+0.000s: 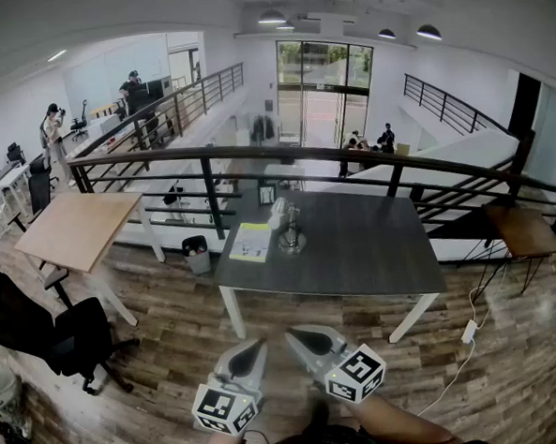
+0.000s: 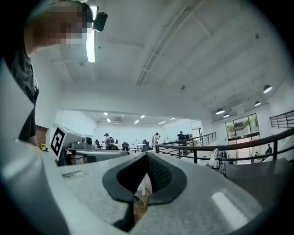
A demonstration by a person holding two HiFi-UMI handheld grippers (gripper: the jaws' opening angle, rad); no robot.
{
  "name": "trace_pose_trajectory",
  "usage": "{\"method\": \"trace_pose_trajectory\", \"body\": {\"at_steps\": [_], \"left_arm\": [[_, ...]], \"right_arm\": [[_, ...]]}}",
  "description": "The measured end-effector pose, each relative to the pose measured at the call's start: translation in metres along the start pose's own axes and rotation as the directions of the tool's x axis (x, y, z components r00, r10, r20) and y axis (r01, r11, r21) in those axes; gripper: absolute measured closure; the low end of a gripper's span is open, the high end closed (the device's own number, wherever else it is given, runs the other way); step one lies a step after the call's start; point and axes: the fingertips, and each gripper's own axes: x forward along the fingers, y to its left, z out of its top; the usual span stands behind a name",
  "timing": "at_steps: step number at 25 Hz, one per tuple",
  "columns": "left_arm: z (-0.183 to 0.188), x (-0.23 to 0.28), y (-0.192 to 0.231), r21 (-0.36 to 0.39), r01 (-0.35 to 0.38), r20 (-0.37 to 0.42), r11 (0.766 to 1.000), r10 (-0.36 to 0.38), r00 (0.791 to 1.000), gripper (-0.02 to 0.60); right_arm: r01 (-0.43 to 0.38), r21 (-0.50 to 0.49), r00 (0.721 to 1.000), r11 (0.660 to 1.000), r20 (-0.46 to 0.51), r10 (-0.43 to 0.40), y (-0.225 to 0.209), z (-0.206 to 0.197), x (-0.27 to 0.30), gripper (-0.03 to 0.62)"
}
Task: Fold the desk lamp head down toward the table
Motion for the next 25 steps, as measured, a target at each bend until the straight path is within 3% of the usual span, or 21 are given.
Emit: {"method": "trace_pose_trajectory", "body": {"at_steps": [14,25], "left_arm": [[-0.007,0.035,0.008,-0.038,-0.002,-0.014,0.999,0.001,1.000,0.580],[-0.025,0.124,0.033,-0.039,-0.012,-0.038,0.999,0.011,0.999,0.580]], "right_arm": [[-0.013,0.002,1.000,1.000,0.004,0.013,-0.034,-0.002,0.003,0.592],[-0.024,0.064,1.000,0.998,0.003,0.023,-0.133,-0.010,0.012,0.592]]}}
